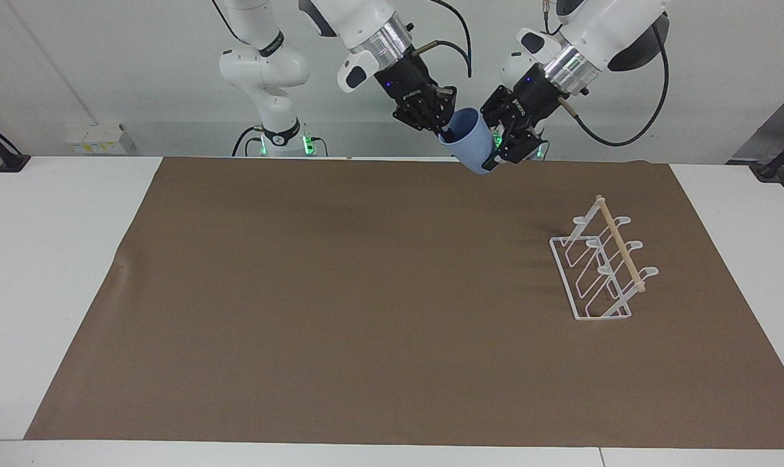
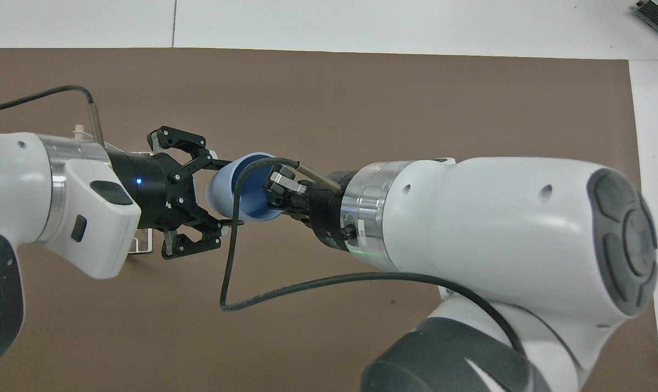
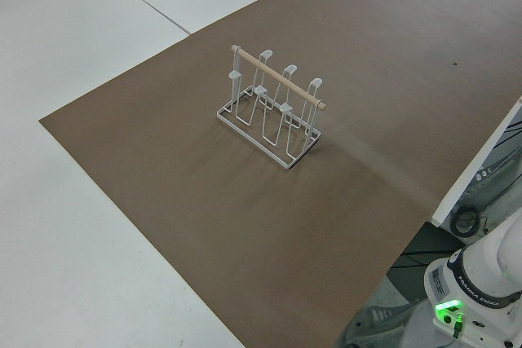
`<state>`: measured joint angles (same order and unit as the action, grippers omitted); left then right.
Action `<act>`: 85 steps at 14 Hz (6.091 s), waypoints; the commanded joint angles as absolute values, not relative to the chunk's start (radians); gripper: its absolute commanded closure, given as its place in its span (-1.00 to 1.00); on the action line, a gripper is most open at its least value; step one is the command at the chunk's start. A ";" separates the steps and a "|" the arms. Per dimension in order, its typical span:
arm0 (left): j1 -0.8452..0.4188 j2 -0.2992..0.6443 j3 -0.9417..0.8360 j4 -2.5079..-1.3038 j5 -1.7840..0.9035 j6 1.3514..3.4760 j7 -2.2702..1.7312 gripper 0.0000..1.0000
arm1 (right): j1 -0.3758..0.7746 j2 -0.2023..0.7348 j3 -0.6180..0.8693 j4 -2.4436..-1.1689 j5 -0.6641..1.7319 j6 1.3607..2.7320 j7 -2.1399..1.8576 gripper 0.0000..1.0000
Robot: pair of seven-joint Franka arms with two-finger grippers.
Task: Hang cup on cup holder
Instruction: 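Grasp the cup bottom with the left gripper from the right gripper, then open the right gripper and withdraw while the left gripper carries the cup, then hang the cup upside down on the rack peg with the left gripper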
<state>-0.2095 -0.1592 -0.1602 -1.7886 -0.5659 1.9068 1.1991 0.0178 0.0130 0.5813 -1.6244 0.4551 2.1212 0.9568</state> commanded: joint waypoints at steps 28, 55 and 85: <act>-0.057 -0.178 -0.126 -1.825 0.192 1.862 1.158 1.00 | -0.116 0.017 0.586 -1.611 0.466 2.008 0.678 -0.29; -0.224 0.107 -0.135 -1.964 1.288 1.861 0.784 1.00 | -0.360 0.058 0.574 -1.417 -0.077 1.535 0.089 -0.30; -0.051 -0.052 -0.126 -1.789 0.321 1.701 0.462 -1.00 | -0.066 -0.080 0.075 -1.769 0.037 1.755 -0.043 -1.00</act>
